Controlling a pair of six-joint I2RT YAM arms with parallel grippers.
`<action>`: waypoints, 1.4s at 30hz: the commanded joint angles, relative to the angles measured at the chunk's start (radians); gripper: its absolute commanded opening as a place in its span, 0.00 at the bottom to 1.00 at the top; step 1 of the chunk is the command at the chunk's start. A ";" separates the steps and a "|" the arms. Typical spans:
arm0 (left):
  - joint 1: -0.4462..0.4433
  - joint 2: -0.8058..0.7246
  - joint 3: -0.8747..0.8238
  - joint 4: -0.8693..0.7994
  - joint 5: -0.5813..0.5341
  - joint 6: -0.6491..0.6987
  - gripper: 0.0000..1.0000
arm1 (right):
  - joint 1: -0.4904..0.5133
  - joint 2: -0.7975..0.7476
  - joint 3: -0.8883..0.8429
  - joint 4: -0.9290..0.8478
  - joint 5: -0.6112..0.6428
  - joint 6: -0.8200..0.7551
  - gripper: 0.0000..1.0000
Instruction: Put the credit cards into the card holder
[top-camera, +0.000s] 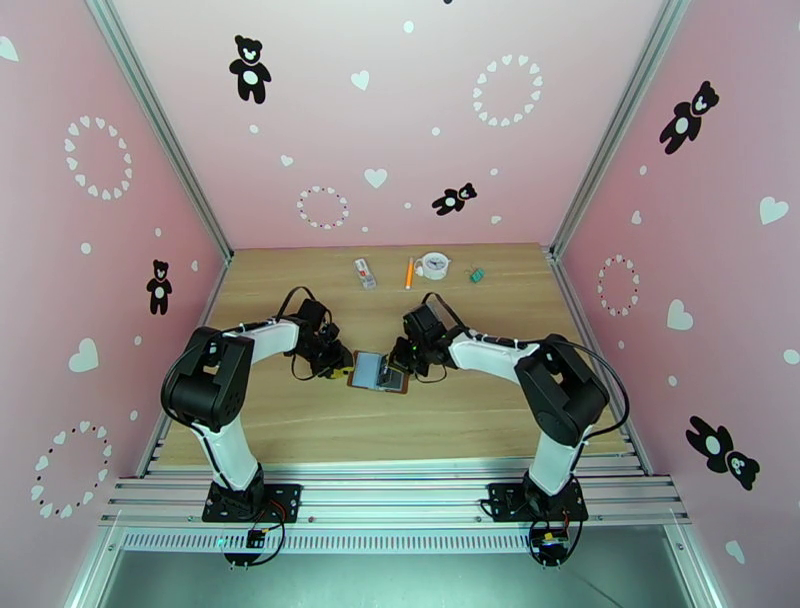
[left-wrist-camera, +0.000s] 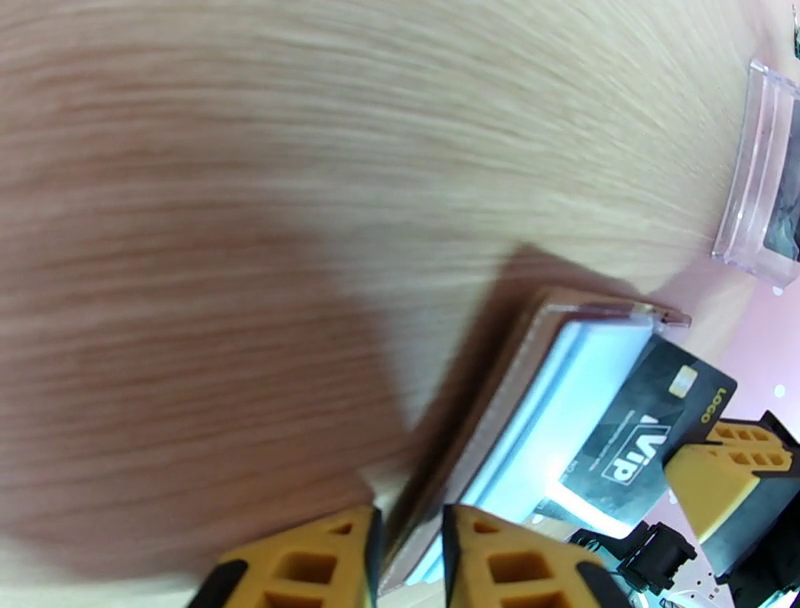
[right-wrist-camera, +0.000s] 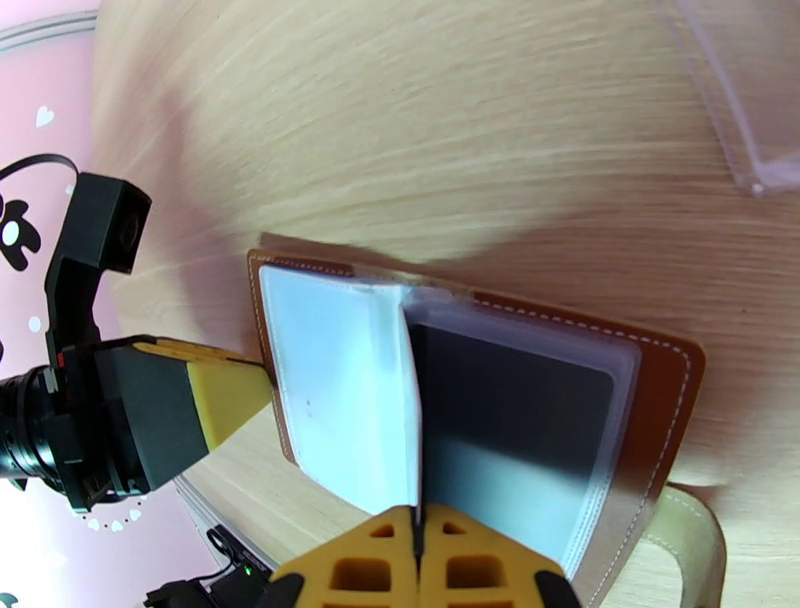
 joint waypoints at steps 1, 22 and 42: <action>-0.028 0.042 -0.002 -0.031 -0.020 0.018 0.24 | 0.006 0.042 0.006 -0.036 -0.031 -0.024 0.00; -0.054 0.084 0.016 -0.092 -0.075 0.030 0.23 | 0.013 0.111 -0.040 0.068 -0.017 0.031 0.00; -0.054 0.088 0.011 -0.097 -0.073 0.035 0.23 | -0.002 0.095 -0.023 0.010 0.074 0.018 0.00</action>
